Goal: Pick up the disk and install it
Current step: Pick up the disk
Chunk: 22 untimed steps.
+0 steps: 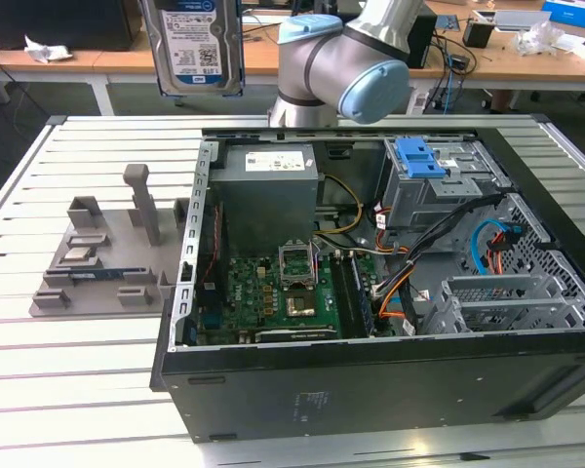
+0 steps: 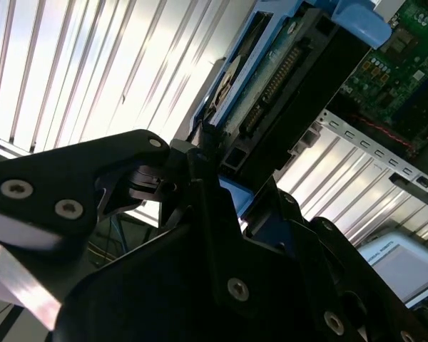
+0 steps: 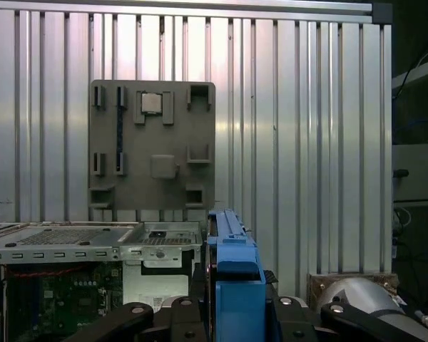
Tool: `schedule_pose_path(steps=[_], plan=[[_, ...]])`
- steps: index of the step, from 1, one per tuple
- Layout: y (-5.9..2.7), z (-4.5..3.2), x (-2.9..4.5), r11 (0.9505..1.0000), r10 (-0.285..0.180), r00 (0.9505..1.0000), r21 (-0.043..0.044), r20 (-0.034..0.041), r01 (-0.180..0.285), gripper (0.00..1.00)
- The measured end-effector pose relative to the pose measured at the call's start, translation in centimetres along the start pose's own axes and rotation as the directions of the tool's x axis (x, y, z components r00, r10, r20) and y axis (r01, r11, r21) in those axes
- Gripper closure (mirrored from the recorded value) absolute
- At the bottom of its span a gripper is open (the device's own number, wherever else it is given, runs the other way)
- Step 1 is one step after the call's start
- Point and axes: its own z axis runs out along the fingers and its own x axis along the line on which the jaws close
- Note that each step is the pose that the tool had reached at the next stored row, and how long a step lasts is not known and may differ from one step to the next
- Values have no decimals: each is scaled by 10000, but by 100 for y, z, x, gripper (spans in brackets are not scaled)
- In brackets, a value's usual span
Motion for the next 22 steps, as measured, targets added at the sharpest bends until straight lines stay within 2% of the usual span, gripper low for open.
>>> schedule_pose_path(steps=[3,14,17,22], plan=[[-97,-2,0,10000,2,10000,0,0,-2,64],[-357,-6,-1,10000,0,10000,-1,1,0,64],[-473,-8,-1,10000,0,10000,-2,0,0,64],[-613,-10,-1,10000,0,10000,-3,0,0,64]])
